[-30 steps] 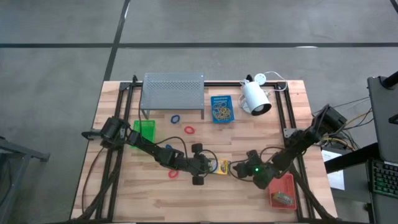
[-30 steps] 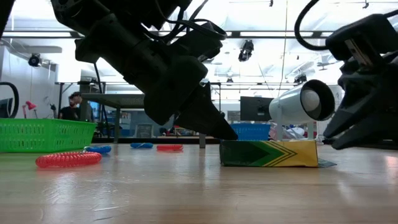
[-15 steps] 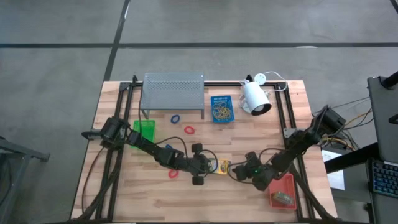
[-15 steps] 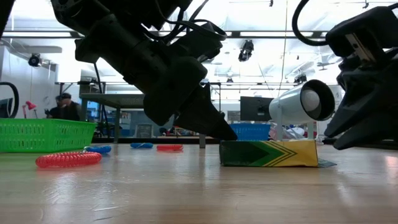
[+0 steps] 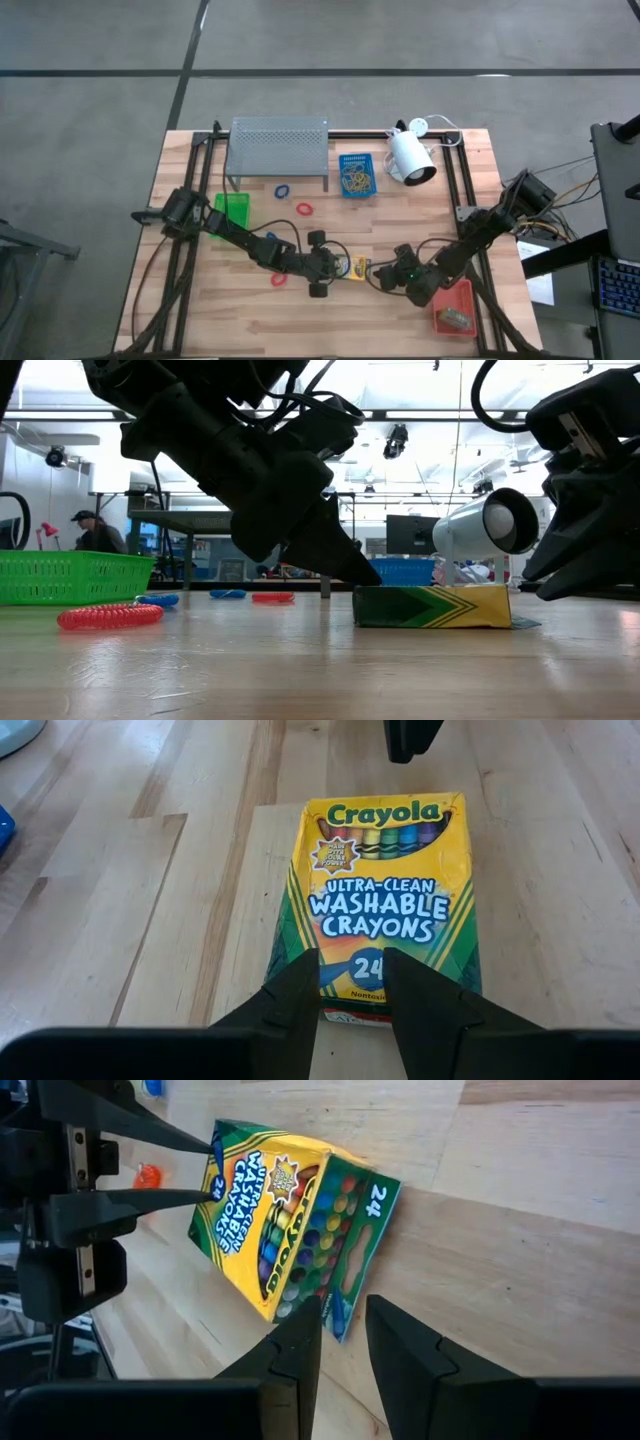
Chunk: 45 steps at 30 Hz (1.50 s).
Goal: Pick & Place Office Desk Supplies
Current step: Put the big crayon box into the orange bin
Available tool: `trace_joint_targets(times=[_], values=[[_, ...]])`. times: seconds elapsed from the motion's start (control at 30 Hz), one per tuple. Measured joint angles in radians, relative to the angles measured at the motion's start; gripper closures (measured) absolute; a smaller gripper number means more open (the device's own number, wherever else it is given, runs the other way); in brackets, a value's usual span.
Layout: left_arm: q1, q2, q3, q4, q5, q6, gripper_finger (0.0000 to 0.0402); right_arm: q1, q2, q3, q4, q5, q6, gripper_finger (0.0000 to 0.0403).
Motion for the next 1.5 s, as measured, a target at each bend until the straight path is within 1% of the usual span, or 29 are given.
trace_joint_targets(times=[0.37,0.73,1.5], values=[[0.0,-0.001,-0.011,-0.018,0.0,0.0,0.0285,0.0,0.0,0.0,0.0,0.001,0.002,0.0321],[-0.002,-0.001,-0.016,-0.014,0.005,0.019,0.0285,-0.036,-0.002,0.007,0.001,-0.003,-0.001,0.0321],[-0.015,-0.001,-0.023,-0.005,0.004,0.061,0.0285,-0.037,-0.002,0.007,0.001,-0.009,-0.001,0.0321]])
